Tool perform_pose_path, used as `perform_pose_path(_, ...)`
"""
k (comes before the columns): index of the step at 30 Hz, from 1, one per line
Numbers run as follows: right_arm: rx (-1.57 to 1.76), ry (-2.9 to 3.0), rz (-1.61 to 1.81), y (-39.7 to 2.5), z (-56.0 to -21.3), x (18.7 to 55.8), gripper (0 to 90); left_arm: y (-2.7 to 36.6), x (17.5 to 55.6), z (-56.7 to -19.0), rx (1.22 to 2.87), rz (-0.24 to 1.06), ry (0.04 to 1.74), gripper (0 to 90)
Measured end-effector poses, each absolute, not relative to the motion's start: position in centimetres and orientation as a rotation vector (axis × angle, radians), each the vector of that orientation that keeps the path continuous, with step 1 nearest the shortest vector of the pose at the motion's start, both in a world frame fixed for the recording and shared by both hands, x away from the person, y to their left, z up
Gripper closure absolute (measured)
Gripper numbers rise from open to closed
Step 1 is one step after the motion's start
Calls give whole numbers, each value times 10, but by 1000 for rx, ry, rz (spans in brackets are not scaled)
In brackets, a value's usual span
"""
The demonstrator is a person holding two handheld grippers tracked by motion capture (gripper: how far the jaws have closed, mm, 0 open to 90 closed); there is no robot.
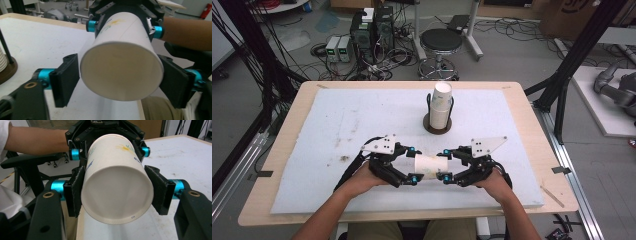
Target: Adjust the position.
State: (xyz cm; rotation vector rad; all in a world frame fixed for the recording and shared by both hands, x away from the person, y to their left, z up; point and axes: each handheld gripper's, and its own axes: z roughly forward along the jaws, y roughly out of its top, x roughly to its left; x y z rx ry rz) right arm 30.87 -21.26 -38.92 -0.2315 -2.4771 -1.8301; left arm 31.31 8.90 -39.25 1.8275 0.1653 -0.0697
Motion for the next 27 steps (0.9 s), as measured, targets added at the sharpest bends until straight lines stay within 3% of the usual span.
perform_pose_path(8, -262, -2468, -1823, -213, -390, 309, 372, 90, 313, -390, 1838, -52, 161, 314)
perform_pose_path(9, -278, -2480, -1812, -212, -389, 308, 350, 90, 313, -388, 1855, -40, 156, 318)
perform_pose_path(10, -307, -2487, -1812, -211, -388, 308, 271, 90, 314, -387, 1866, -35, 158, 319)
perform_pose_path(11, -307, -2487, -1812, -211, -388, 308, 271, 90, 314, -387, 1866, -35, 158, 319)
perform_pose_path(12, -372, -2504, -1794, -208, -386, 307, 184, 91, 314, -385, 1889, -34, 172, 319)
perform_pose_path(27, -372, -2781, -1629, -200, -366, 303, 183, 89, 320, -350, 2188, 52, 129, 321)
